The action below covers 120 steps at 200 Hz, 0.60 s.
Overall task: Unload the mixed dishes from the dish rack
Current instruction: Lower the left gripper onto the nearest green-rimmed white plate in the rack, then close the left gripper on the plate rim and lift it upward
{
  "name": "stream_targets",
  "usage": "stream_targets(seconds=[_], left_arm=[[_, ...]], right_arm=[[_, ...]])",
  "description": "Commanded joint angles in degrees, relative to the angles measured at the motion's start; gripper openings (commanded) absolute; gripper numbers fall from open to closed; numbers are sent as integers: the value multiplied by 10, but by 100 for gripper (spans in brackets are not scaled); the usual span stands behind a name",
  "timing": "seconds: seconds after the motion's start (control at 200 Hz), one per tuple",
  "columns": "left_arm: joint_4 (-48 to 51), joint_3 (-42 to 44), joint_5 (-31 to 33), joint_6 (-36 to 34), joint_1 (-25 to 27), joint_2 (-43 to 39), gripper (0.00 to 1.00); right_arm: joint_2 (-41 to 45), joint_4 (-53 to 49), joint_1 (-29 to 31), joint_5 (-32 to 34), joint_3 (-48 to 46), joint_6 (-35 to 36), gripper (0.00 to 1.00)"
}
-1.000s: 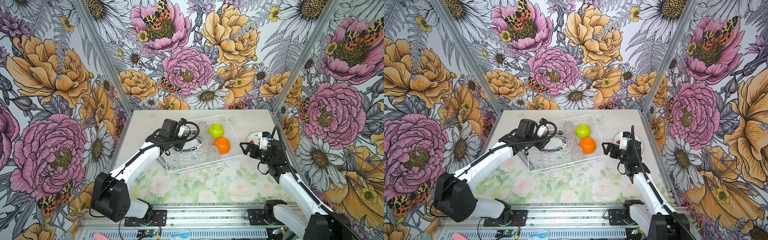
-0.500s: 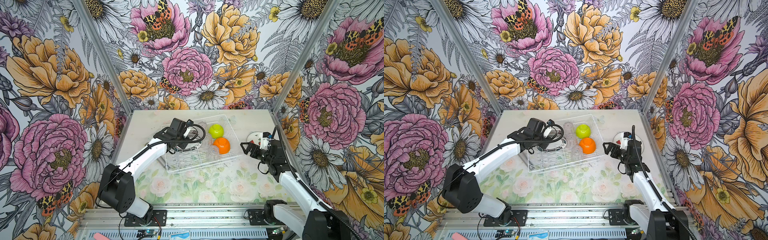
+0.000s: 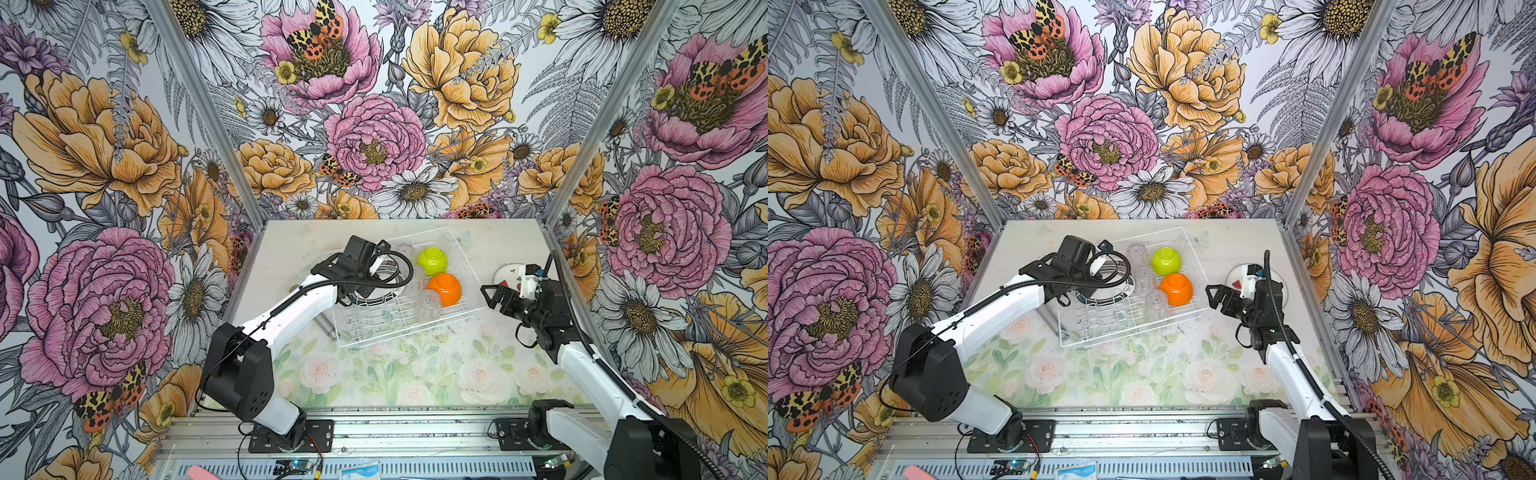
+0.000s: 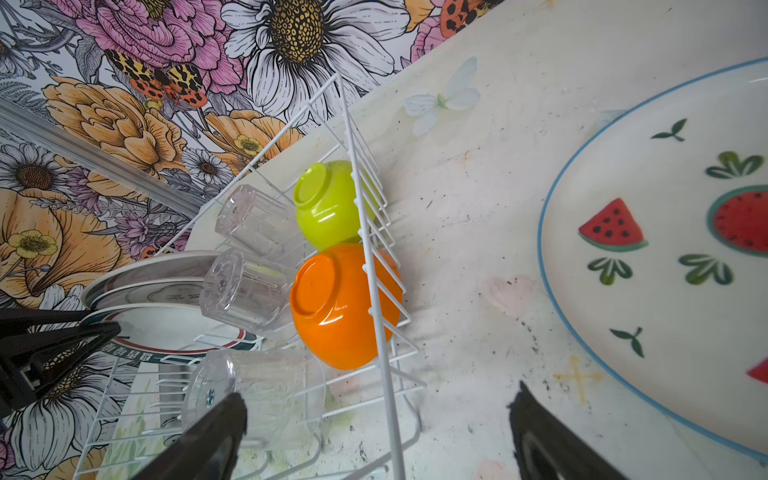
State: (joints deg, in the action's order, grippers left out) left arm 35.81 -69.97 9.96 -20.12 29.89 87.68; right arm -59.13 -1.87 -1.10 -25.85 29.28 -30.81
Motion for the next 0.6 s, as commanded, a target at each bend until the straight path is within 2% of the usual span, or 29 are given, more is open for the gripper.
stream_targets(seconds=[0.0, 0.175, 0.365, 0.595], left_arm=[[21, -2, 37, 10, 3, 10, 12], [11, 5, 45, -5, -15, -14, 6], [-44, 44, 36, -16, -33, -81, 2], [-74, 78, -6, -10, -59, -143, 0]], right_arm=[[-5, 18, -3, -9, -5, -5, 100], [-14, 23, -4, -9, -5, -7, 99], [-25, 28, -3, -9, -5, -11, 99], [-41, 41, -3, -17, -6, -18, 99]])
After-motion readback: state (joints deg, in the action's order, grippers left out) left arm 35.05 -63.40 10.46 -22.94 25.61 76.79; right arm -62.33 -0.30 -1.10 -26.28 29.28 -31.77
